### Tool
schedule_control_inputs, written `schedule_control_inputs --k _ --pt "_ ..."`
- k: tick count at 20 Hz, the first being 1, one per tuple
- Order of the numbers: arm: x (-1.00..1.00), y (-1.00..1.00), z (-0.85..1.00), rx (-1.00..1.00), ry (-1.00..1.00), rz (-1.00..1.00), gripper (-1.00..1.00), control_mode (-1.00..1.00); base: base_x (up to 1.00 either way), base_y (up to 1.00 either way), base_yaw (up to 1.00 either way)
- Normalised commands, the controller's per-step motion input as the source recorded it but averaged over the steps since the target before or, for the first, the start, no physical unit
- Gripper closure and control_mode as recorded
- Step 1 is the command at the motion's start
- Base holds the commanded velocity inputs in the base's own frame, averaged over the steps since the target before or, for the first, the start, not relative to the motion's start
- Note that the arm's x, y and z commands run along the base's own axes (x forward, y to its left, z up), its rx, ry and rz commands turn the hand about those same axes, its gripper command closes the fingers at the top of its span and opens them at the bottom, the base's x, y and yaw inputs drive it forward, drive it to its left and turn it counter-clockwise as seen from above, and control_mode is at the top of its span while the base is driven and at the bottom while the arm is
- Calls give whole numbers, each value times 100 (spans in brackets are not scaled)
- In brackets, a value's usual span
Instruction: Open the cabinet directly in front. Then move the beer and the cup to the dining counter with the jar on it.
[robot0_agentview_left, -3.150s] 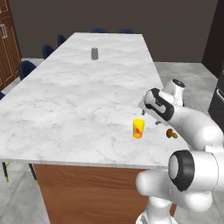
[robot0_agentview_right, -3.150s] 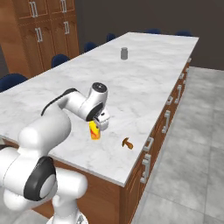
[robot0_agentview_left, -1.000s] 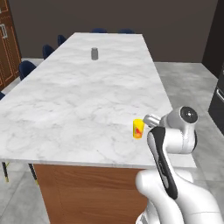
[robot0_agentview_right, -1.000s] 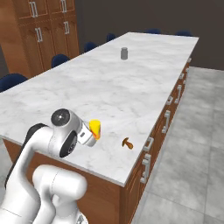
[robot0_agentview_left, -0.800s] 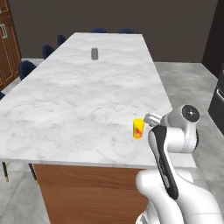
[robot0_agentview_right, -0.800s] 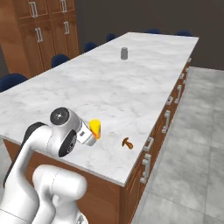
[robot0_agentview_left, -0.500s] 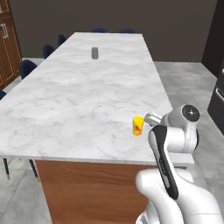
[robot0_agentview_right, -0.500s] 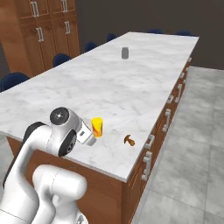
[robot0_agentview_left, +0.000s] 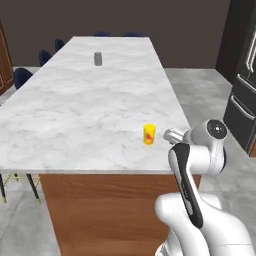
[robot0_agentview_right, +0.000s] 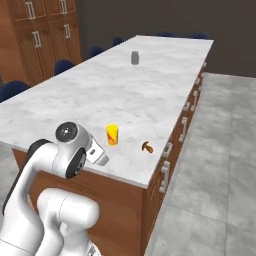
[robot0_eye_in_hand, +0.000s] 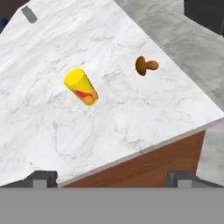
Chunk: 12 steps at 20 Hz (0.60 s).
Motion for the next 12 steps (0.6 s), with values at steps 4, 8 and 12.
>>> schedule_control_inputs --k 4,8,12 --pt "0 0 0 0 0 0 -100 100 -27 0 -33" --pt "0 0 0 0 0 0 -100 100 -14 -2 -49" --pt "0 0 0 0 0 0 -100 100 -6 -13 -49"
